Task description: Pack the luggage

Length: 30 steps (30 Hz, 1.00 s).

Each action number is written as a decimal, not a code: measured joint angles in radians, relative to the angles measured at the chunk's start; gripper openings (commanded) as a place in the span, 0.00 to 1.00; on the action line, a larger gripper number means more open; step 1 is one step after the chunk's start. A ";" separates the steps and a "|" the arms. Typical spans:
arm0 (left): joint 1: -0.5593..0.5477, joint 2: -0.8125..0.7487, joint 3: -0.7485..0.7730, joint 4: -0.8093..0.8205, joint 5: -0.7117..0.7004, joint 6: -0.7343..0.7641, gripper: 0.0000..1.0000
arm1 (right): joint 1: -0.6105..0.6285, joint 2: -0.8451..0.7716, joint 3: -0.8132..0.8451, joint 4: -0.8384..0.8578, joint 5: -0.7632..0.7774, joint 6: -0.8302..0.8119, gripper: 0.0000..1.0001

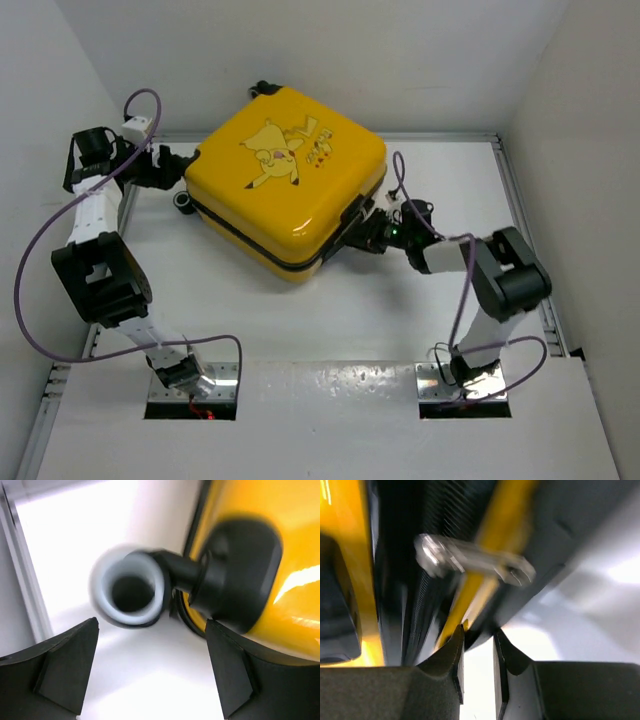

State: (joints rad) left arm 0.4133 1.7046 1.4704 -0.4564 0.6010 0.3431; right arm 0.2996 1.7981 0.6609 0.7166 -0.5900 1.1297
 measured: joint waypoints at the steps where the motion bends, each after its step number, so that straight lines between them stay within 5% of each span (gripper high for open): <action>1: 0.003 -0.010 -0.007 0.031 0.022 -0.026 0.89 | 0.027 -0.059 -0.031 -0.060 0.007 -0.048 0.21; 8: 0.012 -0.171 -0.080 0.168 0.153 -0.102 0.85 | 0.259 -0.514 -0.113 -0.377 0.123 -0.490 0.25; 14: 0.018 -0.434 -0.213 0.035 0.232 0.042 0.68 | 0.228 -0.809 -0.102 -0.524 0.365 -0.738 0.26; 21: 0.042 -0.492 -0.376 -0.222 0.266 0.130 0.64 | 0.191 -0.853 -0.104 -0.715 0.422 -0.901 0.31; 30: -0.008 -0.599 -0.438 -0.385 0.267 0.249 0.74 | 0.238 -0.768 -0.300 -0.541 0.476 -0.958 0.44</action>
State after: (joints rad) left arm 0.4053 1.1053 1.0328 -0.8410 0.8680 0.5926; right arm 0.5377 1.0298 0.3611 0.1757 -0.1135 0.1722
